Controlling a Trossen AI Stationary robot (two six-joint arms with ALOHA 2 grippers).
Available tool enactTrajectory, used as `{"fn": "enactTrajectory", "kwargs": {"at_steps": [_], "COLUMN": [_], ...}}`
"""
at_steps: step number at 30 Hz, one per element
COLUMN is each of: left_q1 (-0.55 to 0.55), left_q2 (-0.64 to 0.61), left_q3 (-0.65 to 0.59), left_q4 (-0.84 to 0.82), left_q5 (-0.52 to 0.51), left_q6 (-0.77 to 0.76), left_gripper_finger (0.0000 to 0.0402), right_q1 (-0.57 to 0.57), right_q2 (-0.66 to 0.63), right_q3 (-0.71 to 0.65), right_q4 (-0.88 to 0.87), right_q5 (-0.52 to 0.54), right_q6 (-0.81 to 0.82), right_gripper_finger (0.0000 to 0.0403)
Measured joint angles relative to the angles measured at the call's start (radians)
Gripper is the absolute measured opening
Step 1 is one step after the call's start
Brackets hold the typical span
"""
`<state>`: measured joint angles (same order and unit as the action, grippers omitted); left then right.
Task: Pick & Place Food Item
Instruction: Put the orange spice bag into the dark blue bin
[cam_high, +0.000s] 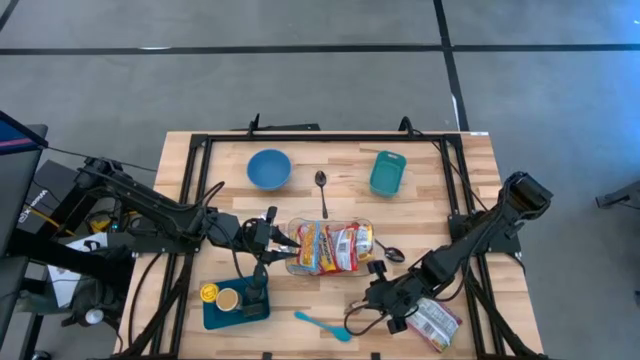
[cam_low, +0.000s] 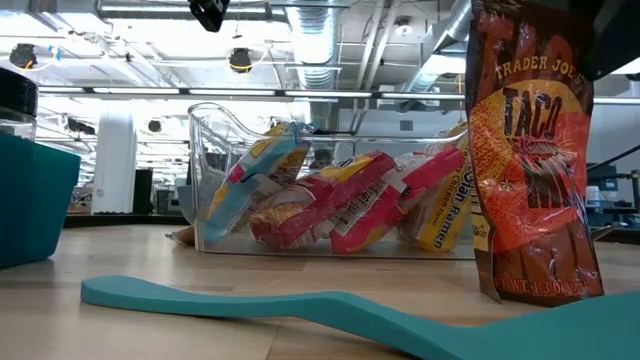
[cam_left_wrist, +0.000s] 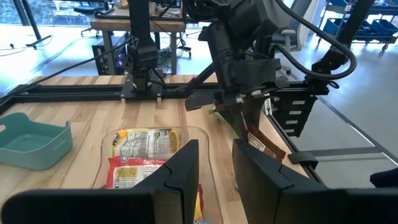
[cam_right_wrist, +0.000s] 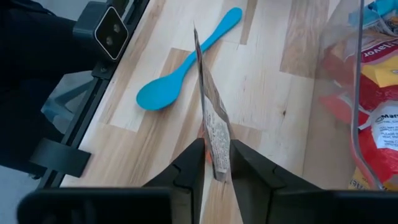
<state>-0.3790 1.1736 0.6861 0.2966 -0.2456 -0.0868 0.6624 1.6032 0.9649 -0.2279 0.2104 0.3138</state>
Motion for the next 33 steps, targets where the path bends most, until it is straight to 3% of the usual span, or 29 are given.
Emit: {"fn": "enactTrajectory", "kwargs": {"at_steps": [15,33], "left_q1": [0.000,0.000], "left_q2": [0.000,0.000], "left_q3": [0.000,0.000], "left_q4": [0.000,0.000], "left_q5": [0.000,0.000], "left_q6": [0.000,0.000], "left_gripper_finger": [0.0092,0.0092], "right_q1": [-0.004,-0.004], "right_q2": [-0.001,-0.001], "right_q3": [0.000,0.000], "right_q4": [-0.003,-0.003], "right_q5": [0.000,0.000], "right_q6": [-0.001,-0.003], "right_gripper_finger": [0.0004,0.0001]}}
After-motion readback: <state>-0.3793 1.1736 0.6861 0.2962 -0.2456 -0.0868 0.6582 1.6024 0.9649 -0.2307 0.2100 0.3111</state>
